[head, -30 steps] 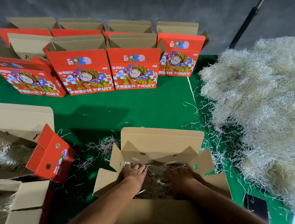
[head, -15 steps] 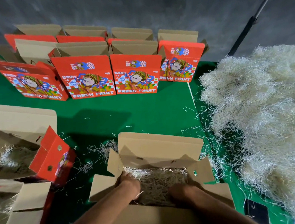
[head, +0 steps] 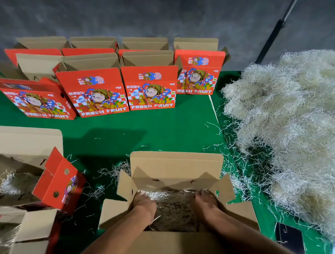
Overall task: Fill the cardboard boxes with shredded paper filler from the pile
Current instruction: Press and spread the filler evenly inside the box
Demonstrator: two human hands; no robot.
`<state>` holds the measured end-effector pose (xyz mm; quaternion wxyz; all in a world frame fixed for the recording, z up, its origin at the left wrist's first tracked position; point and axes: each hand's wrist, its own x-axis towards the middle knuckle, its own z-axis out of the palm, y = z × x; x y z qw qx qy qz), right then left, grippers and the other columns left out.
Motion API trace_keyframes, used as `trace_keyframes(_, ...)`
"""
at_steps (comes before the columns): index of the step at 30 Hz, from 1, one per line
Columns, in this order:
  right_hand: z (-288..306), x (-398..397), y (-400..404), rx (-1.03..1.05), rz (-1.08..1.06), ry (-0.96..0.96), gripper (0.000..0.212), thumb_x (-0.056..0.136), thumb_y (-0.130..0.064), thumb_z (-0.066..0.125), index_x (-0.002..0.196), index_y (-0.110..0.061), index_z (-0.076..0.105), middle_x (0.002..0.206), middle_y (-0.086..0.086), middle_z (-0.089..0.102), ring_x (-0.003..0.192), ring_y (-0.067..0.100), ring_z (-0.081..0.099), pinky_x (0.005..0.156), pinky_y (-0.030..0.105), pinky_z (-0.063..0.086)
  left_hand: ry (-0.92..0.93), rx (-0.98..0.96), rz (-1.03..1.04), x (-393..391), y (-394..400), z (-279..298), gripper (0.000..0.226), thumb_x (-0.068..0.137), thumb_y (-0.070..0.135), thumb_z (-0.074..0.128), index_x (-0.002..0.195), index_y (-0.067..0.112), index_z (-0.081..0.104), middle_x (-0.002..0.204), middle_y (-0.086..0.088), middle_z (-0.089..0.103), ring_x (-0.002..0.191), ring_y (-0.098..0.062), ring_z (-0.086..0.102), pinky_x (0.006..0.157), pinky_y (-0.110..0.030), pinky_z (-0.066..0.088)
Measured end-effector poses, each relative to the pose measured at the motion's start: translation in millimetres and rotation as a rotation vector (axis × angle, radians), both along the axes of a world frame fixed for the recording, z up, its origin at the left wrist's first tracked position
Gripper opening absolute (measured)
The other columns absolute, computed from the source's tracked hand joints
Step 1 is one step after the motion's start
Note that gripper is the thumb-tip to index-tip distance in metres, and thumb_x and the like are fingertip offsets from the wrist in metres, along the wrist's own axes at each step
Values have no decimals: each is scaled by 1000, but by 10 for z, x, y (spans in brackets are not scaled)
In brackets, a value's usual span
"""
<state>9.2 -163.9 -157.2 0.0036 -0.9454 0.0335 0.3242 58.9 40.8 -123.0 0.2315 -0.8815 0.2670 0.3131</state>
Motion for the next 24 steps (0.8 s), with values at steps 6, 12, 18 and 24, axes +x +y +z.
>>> trace_keyframes(6,-130,-20,-143,32,28,52,55,102,-31,44,151,-10,31,154,19,32,139,37,36,114,51,31,116,46,40,-21,1,-75,67,96,1,40,154,-4,7,160,-26,6,148,-42,6,121,-50,7)
trace_keyframes(12,-32,-186,-245,409,-47,-349,57,82,-80,50,118,-38,64,114,-32,62,111,0,57,105,34,39,17,-293,96,68,-87,68,32,88,19,58,120,16,64,122,-9,65,114,-28,60,100,-40,43)
trace_keyframes(18,279,62,132,273,-102,337,58,96,-42,58,142,-9,49,146,18,48,132,35,48,112,42,36,411,-309,473,-7,-41,-77,60,97,49,43,141,7,46,136,-14,51,109,-23,45,104,-40,36)
trace_keyframes(24,197,-24,120,140,-53,407,56,96,-40,58,143,-11,50,147,15,48,133,35,46,113,50,36,405,-72,321,-116,2,-50,37,104,9,40,138,-4,48,143,-21,49,128,-37,49,107,-42,39)
